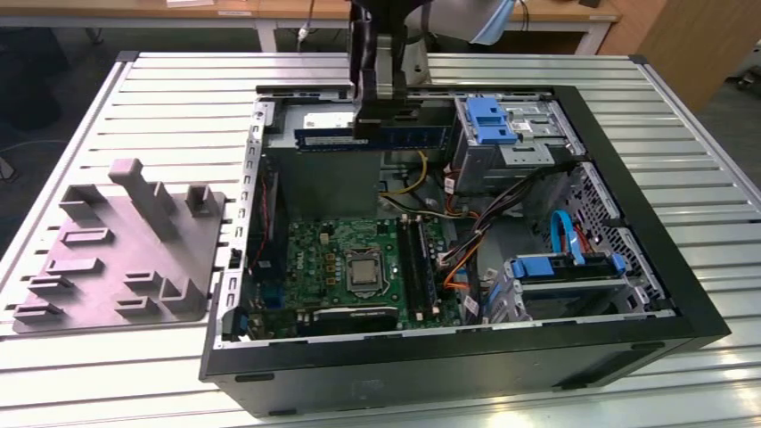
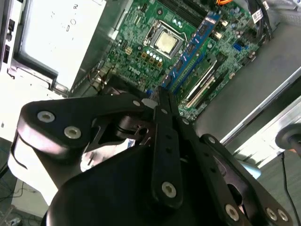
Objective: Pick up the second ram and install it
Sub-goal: 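Pick up the second ram and move it above second insertion slot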
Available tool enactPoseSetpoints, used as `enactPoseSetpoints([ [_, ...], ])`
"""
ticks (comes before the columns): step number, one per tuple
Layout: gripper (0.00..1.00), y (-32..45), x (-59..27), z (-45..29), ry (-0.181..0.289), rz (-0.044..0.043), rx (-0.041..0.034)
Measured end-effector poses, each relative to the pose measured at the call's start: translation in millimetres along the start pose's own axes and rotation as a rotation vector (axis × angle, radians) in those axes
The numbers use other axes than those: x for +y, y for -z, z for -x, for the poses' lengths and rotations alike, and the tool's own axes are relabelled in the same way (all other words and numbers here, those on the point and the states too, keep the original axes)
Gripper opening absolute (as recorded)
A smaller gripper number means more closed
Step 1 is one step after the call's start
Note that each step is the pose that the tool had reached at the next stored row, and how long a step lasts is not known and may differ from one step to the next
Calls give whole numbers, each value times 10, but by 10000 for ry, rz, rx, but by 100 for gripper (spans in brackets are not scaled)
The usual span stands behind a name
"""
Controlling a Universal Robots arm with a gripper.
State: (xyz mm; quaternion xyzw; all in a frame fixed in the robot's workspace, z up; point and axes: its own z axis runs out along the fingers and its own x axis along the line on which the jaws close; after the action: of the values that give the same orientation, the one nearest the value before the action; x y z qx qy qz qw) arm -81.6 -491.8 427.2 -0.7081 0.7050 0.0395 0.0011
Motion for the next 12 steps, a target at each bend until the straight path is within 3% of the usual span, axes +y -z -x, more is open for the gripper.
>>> enactPoseSetpoints([
  [12, 11, -104, -15, -15, -13, -1, 0],
])
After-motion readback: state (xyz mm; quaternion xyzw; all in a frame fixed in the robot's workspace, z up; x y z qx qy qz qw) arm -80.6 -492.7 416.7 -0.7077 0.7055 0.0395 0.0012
